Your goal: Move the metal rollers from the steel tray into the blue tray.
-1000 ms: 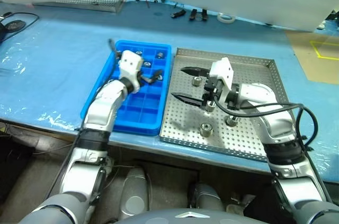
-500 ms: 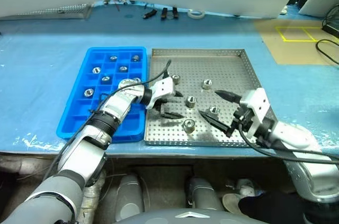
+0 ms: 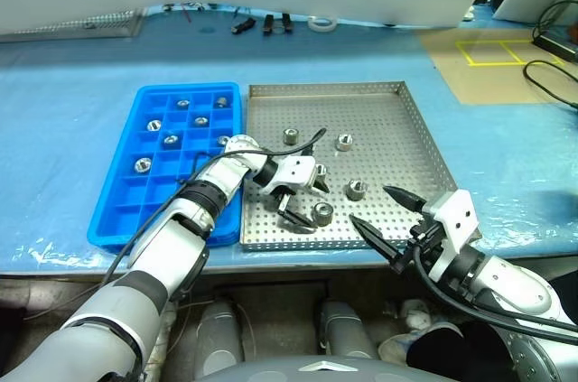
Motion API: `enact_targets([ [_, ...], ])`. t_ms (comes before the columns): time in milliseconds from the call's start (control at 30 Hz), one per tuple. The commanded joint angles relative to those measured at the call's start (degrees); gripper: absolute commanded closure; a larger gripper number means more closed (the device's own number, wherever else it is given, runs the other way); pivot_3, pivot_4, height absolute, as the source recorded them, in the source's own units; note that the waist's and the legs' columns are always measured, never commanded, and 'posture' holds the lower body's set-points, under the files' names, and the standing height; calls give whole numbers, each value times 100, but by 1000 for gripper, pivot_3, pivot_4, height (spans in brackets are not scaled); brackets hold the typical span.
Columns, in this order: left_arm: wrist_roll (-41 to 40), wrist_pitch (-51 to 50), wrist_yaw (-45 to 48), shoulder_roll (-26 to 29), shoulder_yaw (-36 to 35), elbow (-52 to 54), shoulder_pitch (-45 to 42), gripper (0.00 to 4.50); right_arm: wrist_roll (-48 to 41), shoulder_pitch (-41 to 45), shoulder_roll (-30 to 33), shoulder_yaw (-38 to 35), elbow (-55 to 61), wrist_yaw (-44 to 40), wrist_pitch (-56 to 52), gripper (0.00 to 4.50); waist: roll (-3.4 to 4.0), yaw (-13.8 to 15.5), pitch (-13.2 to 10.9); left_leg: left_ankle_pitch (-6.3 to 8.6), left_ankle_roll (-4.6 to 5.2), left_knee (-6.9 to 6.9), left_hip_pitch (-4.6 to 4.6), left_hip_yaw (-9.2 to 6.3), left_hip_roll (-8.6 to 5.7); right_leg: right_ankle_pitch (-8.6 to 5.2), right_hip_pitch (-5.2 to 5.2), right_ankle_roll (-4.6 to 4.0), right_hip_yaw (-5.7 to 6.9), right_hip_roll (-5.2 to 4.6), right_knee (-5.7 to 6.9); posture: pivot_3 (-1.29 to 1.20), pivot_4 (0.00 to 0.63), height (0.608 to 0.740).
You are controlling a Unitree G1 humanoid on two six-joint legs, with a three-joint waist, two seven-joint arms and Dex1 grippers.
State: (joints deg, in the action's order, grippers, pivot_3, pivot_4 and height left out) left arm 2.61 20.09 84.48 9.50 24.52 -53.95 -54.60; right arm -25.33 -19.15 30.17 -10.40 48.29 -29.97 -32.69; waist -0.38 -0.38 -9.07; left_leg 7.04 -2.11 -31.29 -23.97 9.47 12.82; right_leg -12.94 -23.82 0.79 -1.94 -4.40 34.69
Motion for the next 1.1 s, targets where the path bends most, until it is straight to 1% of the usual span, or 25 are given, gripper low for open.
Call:
enact_targets([
  [33, 73, 144, 144, -18, -5, -57, -108, 192, -16, -54, 15, -127, 186, 10, 204, 0, 0, -29, 0, 0, 0, 0, 0, 1, -1, 0, 0, 0, -1, 0, 0, -512, 150, 740],
  [133, 142, 180, 97, -67, -37, -158, -110, 192, 47, -106, 39, -109, 132, 6, 283, 0, 0, -31, 0, 2, 3, -1, -1, 3, -2, 0, 1, 1, -2, -1, -1, -515, 150, 740],
  [267, 182, 282, -248, -241, -137, -355, -137, 192, 102, -112, 42, -68, 104, 27, 336, 0, 0, -32, 0, 5, 8, -1, -2, 5, -2, -1, 1, 0, -2, 0, -4, -519, 150, 740],
  [333, 71, 130, -516, -452, -303, -453, -199, 192, 131, -116, 40, -52, 98, 41, 353, 0, 0, -33, 0, 5, 9, -2, -2, 6, -2, -1, 1, 0, -2, 0, -4, -525, 150, 740],
  [433, -62, -209, -427, -637, -440, -479, -225, 192, 186, -161, 39, -43, 114, 53, 365, 0, 0, -34, 0, 6, 10, -3, -2, 7, -3, -1, 2, 0, -3, -1, -4, -529, 150, 740],
  [567, 164, -136, -379, -614, -295, -504, -121, 192, 242, -238, 39, -17, 169, 71, 353, 0, 0, -58, 0, 6, 10, -2, 3, 9, 0, -1, 1, 0, -7, -1, -4, -536, 150, 740],
  [700, 230, -212, 67, -435, -157, -337, 29, 192, 243, -246, 37, -28, 227, 109, 314, 0, 0, -74, 0, 7, 11, -2, 5, 12, 0, -1, 0, 1, -12, 0, -4, -538, 150, 740],
  [867, 394, -206, -42, -352, -114, -443, 26, 192, 284, -146, 48, 16, 178, 169, 305, 0, -1, -60, 0, 8, 14, -3, 6, 14, -3, -1, 6, 1, -11, -2, -5, -535, 150, 740],
  [1033, 271, -218, -235, -469, -288, -462, -16, 192, 340, -64, 71, 35, 93, 172, 325, 0, -1, -63, 0, 9, 14, -4, 10, 15, -3, -1, 10, 1, -11, -2, -5, -531, 150, 740],
  [1100, 188, -253, -178, -502, -345, -452, -17, 561, 362, -74, 84, 37, 73, 152, 341, 0, -1, -61, 0, 9, 14, -4, 10, 15, -3, -1, 9, 1, -11, -2, -5, -525, 150, 740],
])
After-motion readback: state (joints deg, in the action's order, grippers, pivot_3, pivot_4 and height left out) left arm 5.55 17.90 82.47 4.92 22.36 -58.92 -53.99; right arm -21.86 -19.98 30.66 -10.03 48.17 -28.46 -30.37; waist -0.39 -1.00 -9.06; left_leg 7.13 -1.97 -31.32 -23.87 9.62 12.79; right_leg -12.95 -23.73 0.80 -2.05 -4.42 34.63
